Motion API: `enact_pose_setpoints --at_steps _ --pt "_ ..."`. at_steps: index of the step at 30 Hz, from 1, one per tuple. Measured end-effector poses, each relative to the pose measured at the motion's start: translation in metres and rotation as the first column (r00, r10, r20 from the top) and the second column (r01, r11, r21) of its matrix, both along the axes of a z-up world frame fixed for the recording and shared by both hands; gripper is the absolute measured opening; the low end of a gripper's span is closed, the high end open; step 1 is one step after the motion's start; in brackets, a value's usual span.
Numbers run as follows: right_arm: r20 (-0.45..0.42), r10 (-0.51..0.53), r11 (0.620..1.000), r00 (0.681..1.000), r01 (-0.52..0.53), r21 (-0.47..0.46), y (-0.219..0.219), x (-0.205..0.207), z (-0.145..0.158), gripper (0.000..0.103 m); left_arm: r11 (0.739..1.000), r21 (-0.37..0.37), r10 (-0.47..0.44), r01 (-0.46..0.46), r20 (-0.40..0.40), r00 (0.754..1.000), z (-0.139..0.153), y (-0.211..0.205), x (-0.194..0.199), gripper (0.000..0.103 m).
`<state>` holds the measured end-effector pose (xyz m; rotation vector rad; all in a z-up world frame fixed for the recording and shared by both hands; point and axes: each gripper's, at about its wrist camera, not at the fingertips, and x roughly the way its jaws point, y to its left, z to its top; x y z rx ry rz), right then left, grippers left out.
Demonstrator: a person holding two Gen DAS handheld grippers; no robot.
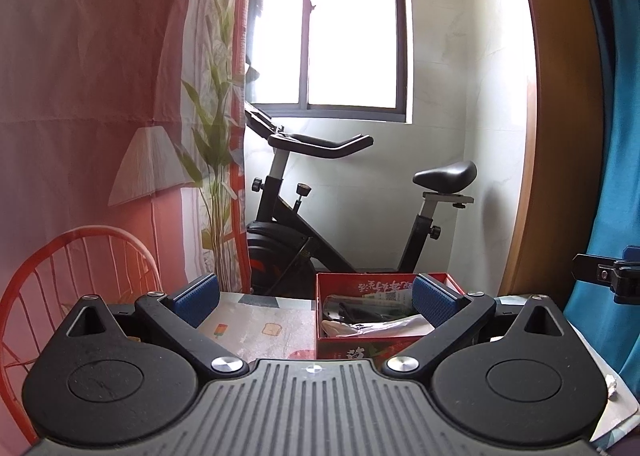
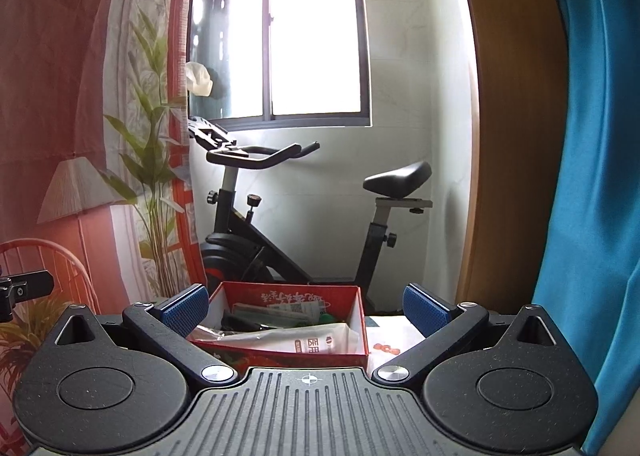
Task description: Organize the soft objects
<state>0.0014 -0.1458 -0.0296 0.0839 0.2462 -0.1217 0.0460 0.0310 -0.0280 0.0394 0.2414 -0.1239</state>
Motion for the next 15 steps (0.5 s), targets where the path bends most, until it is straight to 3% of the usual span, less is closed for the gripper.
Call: enact_pose_setpoints --at_steps 15 --pt "-0.006 -0.003 1.000 1.000 0.003 -0.002 -0.0001 -0.0003 0.0013 0.103 1.000 -0.004 -0.011 0.011 0.005 1.000 0.0003 0.0040 0.0002 0.103"
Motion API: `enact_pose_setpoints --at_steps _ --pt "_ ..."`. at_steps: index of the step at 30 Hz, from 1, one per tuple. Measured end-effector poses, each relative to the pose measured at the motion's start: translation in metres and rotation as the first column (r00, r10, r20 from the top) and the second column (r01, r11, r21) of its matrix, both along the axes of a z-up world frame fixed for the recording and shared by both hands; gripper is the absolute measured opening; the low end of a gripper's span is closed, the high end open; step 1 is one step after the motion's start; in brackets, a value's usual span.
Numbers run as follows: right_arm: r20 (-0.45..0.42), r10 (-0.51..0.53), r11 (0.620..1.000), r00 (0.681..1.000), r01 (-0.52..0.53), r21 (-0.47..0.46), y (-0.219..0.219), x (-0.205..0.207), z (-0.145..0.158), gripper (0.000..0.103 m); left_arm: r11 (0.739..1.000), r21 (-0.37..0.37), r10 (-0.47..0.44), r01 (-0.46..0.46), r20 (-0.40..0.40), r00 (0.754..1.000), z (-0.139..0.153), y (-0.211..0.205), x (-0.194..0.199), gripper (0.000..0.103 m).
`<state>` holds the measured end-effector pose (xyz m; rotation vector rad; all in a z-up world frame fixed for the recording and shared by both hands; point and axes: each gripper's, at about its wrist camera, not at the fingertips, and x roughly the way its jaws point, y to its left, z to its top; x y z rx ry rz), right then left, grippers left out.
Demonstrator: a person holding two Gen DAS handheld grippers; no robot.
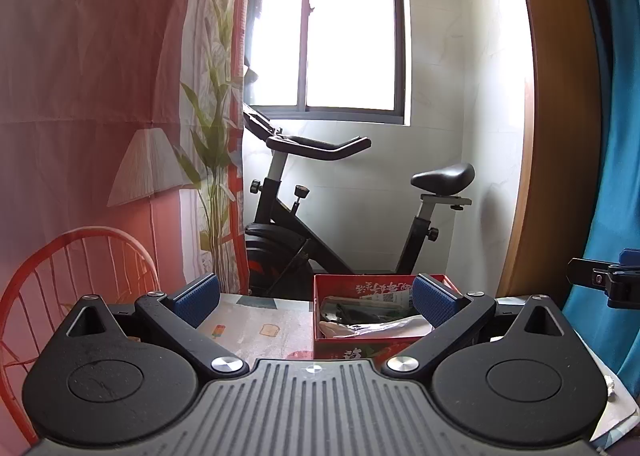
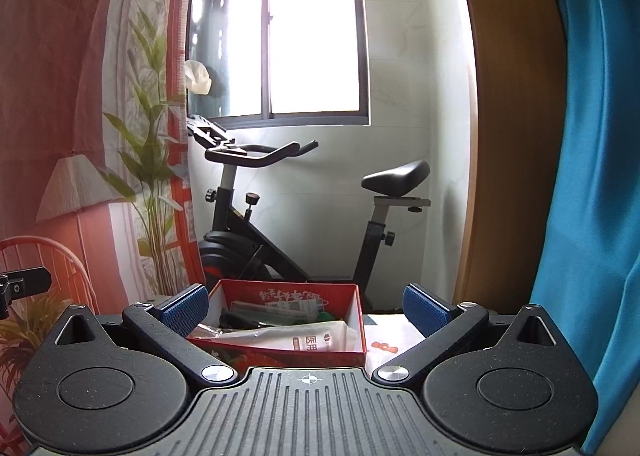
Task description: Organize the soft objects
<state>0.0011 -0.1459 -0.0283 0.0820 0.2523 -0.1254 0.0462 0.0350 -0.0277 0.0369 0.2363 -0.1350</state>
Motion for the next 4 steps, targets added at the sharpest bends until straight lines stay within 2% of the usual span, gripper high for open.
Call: enact_pose_setpoints --at_steps 4 --pt "-0.002 0.003 1.000 1.000 -0.003 -0.002 -0.0018 0.0021 0.0007 0.103 1.000 0.000 -0.005 0.005 0.000 1.000 0.0002 0.0003 -0.0004 0.103"
